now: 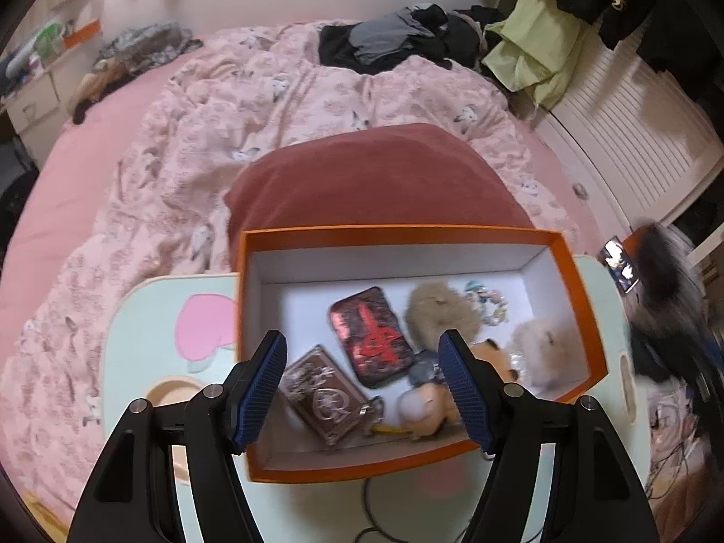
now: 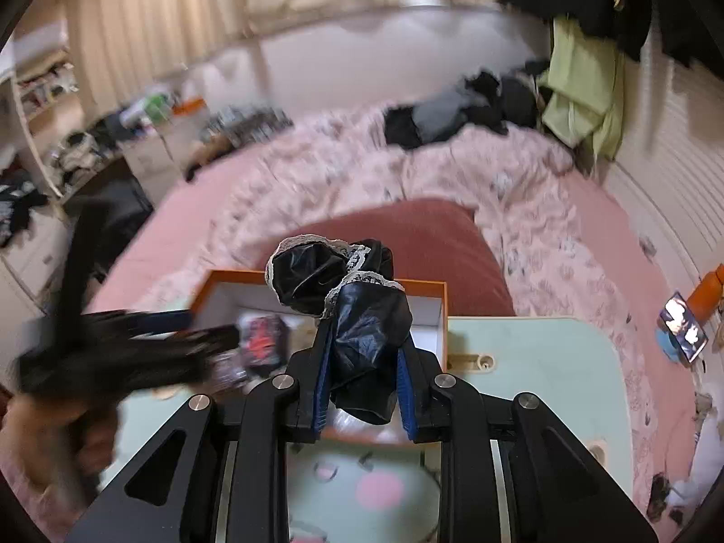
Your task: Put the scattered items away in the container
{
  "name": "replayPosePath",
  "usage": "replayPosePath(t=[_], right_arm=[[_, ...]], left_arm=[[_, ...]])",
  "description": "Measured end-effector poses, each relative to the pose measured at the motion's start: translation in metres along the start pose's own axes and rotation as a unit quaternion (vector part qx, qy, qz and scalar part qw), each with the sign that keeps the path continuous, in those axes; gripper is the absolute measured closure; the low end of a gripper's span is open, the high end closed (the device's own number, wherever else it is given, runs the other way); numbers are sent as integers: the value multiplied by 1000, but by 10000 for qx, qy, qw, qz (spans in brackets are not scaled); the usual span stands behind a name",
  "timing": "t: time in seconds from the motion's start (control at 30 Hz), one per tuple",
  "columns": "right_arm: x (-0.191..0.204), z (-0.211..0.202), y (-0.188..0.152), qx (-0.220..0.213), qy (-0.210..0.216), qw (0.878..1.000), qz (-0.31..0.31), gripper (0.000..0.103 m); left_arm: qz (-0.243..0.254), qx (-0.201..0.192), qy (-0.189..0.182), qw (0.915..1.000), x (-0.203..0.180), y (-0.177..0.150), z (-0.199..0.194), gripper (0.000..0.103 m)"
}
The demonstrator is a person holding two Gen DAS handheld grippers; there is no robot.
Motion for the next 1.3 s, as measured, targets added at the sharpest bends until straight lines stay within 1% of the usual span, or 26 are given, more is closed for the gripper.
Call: replayPosePath(t=[0.07, 0.13, 0.23, 0.3, 0.4, 0.5, 0.6, 0.67, 0.73, 0.8, 0.9, 1.0, 1.07, 1.13, 1.23, 1.3], right_arm=[[1, -19, -14, -59, 163, 9998, -30, 77], [0, -26, -29, 0, 277, 9996, -28, 77], [-5, -24, -60, 150, 349, 9993, 48, 77], [-10, -17, -79, 305, 381, 9987, 161, 77], [-18, -9, -97, 520, 407, 9974, 289, 77], [-24, -3, -107, 617, 390, 9966, 379, 77], [-24, -3, -109, 634, 421, 9963, 389, 77], [-23, -3, -111, 628, 435, 9964, 375, 77], [-23, -3, -114, 631, 437, 9964, 366, 77], [-23, -2, -119, 669, 421, 9963, 338, 77], [-25, 5, -125, 728, 291, 9965, 296, 77], [-25, 11, -133, 811, 248, 9959, 302, 77], [-25, 15, -137, 843, 207, 9958, 287, 77], [-27, 19, -140, 837, 80, 9961, 258, 77], [-31, 24, -142, 817, 13, 9961, 341, 74], [-34, 24, -141, 753, -18, 9960, 487, 73]], left_arm=[[13, 107, 26, 9999, -3, 4, 8, 39], [11, 251, 35, 9997, -5, 4, 18, 54], [-6, 463, -78, 9989, -10, 4, 36, 61], [-52, 517, -16, 9986, -10, 4, 43, 63], [-6, 567, 175, 9982, -8, 7, 48, 63], [-60, 742, 313, 9967, -4, 5, 54, 63], [-5, 946, 293, 9951, -7, -2, 67, 62], [50, 981, 323, 9946, -8, -5, 73, 63], [215, 911, 484, 9944, -10, -5, 74, 65], [285, 869, 515, 9945, -11, -4, 73, 65], [243, 796, 391, 9958, -8, -4, 71, 65], [125, 529, 267, 9982, -3, 0, 56, 66], [119, 209, 258, 9994, 0, 6, 35, 66], [144, -184, 156, 9996, -1, 10, 6, 65], [211, -566, -217, 9979, -13, 4, -31, 65], [350, -694, -468, 9959, -25, -12, -49, 65]])
Point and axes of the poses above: each gripper's, at about its wrist camera, not at the fingertips, and z roughly the way its jaws point, x to its left, y to its top, the point moved 8 cm from there along z, roughly the way its jaws point, and after that the axes turned 15 degrees about z, right-handed, at the moved point
